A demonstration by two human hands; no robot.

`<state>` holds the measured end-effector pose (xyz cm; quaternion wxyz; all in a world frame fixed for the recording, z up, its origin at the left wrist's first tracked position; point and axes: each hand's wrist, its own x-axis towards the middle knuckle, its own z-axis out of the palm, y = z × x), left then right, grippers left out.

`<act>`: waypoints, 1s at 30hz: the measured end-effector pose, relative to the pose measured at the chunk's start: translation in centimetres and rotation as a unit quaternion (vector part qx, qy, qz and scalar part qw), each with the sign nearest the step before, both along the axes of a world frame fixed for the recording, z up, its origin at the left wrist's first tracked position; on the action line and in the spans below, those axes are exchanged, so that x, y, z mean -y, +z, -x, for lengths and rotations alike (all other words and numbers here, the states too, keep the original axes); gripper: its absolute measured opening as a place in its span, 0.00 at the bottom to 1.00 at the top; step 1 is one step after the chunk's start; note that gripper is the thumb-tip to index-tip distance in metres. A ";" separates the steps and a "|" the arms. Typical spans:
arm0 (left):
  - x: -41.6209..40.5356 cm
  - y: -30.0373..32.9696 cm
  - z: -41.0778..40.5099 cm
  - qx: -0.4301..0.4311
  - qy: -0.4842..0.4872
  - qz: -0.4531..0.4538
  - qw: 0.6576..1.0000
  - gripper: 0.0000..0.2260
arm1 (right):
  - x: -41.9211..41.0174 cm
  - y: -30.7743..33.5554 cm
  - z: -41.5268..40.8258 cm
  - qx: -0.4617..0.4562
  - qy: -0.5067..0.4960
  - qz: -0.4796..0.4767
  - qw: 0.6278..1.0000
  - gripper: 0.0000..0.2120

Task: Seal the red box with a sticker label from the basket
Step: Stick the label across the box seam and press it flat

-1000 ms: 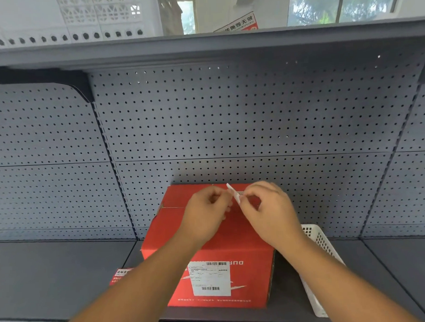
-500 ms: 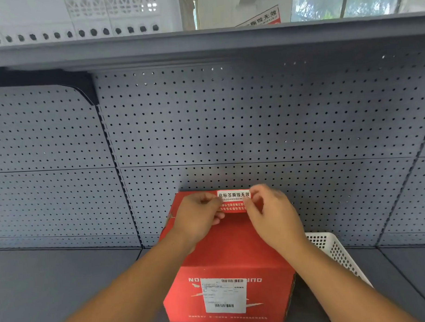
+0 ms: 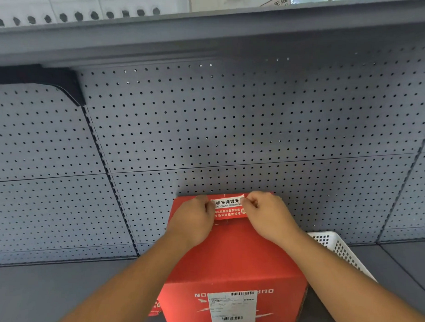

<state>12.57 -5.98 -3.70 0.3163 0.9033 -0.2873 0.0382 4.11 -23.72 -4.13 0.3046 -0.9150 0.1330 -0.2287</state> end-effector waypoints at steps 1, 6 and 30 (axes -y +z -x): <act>0.0 -0.2 -0.2 0.003 0.000 -0.019 1.000 0.15 | 0.0 -0.1 -0.1 -0.006 0.000 0.006 1.000 0.18; 0.1 -1.8 -1.4 0.010 0.007 -0.064 0.998 0.17 | 0.2 -0.7 -0.7 -0.041 -0.005 0.034 0.999 0.21; 0.0 -4.0 -2.1 0.024 0.007 -0.036 0.999 0.17 | -0.6 -2.7 -0.6 -0.067 -0.017 0.202 0.977 0.13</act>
